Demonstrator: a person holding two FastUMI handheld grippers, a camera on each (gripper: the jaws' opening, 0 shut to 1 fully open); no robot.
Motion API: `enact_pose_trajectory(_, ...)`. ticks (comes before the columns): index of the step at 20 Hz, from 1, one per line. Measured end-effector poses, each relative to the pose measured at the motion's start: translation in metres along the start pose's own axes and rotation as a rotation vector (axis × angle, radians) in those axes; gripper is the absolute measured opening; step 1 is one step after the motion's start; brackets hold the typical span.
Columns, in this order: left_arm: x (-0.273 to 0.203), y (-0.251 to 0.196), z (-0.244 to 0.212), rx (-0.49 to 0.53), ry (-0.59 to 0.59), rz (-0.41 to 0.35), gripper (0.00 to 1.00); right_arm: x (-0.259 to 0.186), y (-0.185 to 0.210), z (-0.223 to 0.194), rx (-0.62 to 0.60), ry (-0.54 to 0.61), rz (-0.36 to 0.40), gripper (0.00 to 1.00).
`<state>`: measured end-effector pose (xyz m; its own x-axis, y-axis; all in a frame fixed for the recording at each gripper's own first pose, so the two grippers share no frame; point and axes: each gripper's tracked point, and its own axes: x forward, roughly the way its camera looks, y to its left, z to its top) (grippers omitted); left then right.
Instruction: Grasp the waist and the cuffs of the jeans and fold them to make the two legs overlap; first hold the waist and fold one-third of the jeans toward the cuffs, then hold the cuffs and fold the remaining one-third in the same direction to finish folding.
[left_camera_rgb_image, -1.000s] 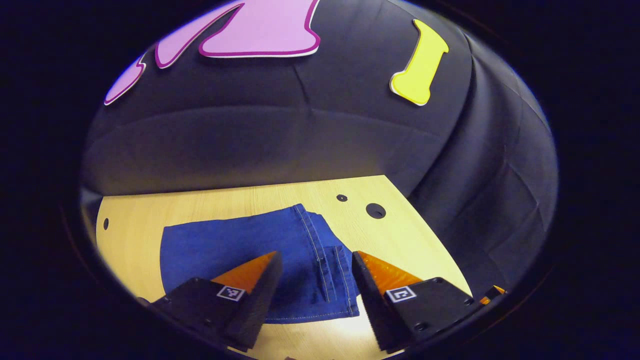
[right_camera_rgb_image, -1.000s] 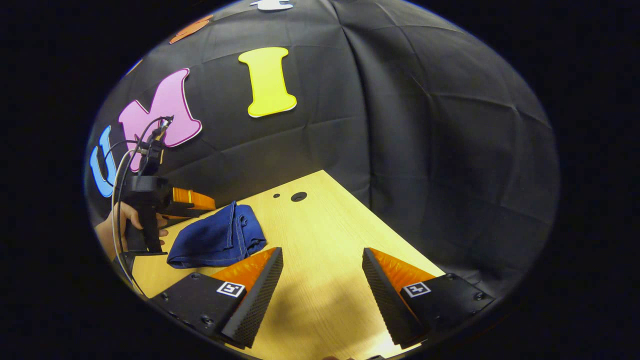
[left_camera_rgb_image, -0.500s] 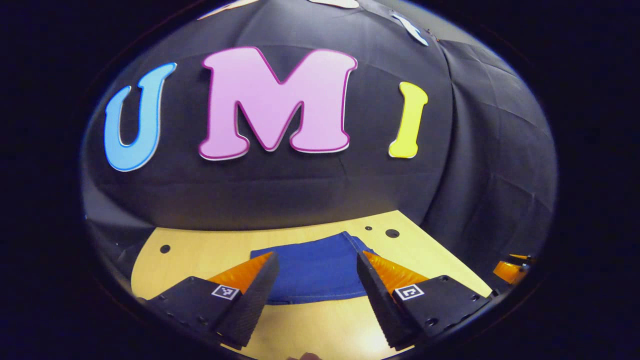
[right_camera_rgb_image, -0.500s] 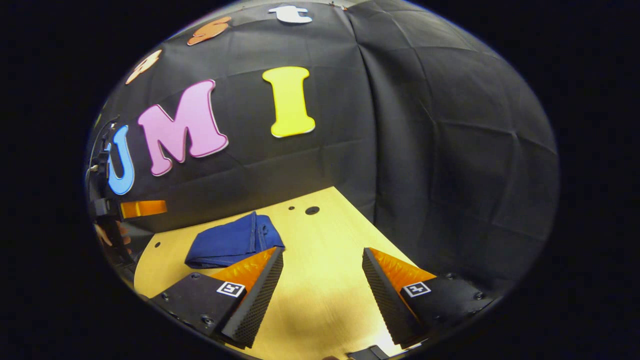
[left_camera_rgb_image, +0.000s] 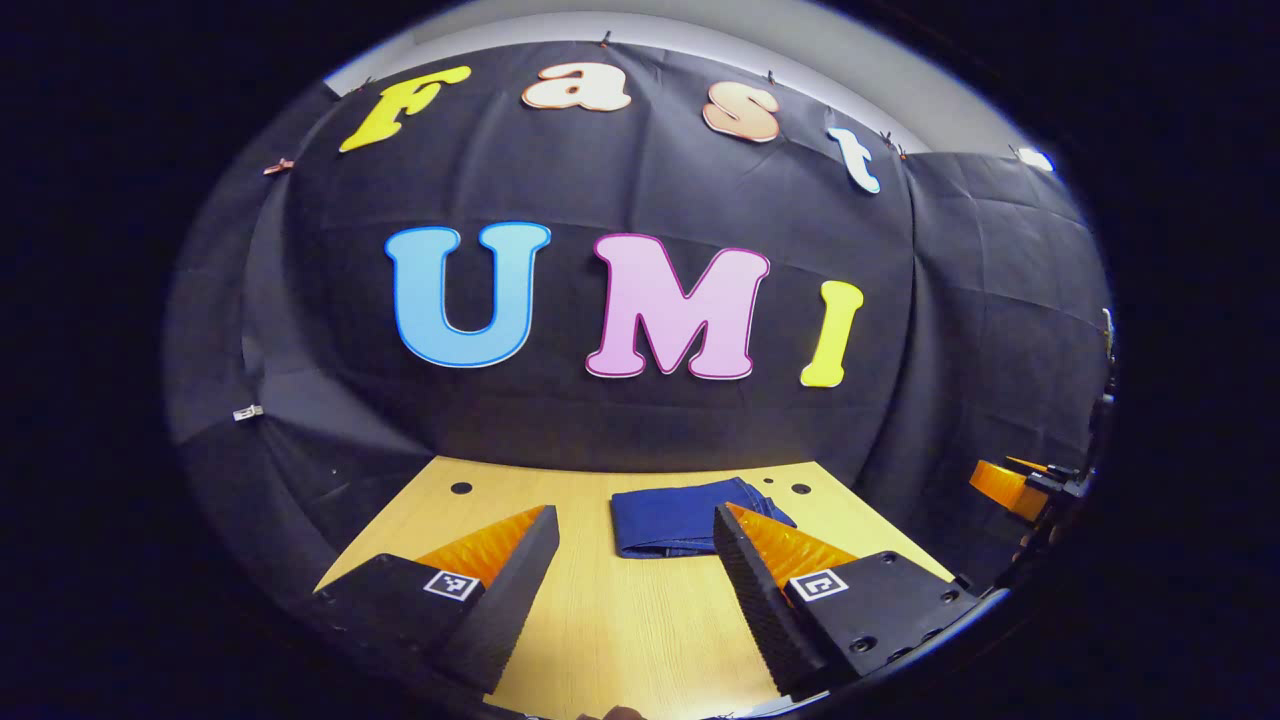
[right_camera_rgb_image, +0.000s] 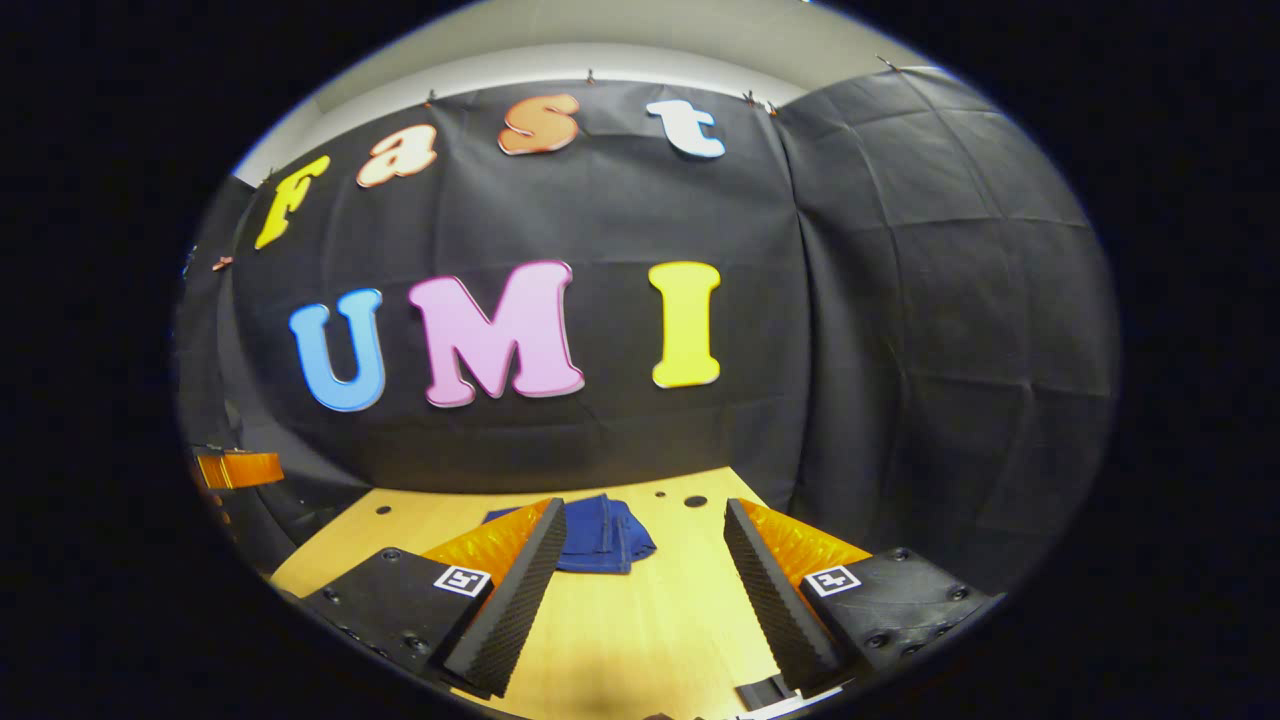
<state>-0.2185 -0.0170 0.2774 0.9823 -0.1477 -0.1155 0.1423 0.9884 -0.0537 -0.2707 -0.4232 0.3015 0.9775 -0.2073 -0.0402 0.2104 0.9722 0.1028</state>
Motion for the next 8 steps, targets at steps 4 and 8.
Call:
enact_pose_trajectory(4, -0.068, 0.017, -0.011, -0.006, -0.028, 0.033, 0.96, -0.038, 0.046, -0.001, -0.033, 0.002, 0.081, 0.98)
enact_pose_trajectory(8, -0.099, 0.020, -0.009, -0.050, -0.030, 0.076, 0.96, -0.050, 0.085, -0.006, -0.053, 0.053, 0.195, 1.00)
